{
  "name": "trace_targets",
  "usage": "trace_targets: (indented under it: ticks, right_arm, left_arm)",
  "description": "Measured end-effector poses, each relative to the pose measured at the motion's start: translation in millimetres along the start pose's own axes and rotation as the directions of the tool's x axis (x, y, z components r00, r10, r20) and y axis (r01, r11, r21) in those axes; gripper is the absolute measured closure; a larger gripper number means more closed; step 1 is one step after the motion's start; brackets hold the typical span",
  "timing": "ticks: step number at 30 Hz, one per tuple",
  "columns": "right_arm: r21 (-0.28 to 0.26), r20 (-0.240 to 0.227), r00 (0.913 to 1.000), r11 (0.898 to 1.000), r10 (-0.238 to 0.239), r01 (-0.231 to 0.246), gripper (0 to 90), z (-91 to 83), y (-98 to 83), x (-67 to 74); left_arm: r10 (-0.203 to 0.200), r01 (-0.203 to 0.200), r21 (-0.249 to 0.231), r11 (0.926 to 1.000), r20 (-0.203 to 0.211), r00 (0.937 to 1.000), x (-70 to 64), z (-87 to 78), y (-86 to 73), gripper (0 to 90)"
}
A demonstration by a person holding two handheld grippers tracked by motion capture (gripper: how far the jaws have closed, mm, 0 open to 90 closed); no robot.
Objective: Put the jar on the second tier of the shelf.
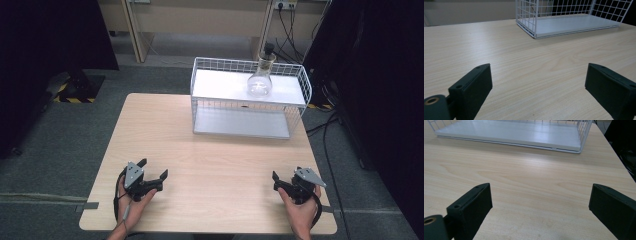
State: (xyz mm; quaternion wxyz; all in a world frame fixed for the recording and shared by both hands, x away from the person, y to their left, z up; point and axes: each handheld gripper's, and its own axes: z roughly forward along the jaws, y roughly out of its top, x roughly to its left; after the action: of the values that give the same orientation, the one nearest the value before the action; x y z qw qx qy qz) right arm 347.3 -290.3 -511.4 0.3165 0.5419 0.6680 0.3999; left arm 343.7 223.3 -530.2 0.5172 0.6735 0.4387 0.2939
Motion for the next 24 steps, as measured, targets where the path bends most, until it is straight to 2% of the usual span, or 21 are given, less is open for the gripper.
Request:
trace_targets:
  ticks: [24]
  right_arm:
    - [-0.010,0.021,0.9989,0.999,0.041,-0.041,4.1,-6.6,-10.0,-13.9]
  left_arm:
    - [-0.001,0.001,0.001,1.0000,-0.002,1.0000,-0.2,0.0,0.0,7.0]
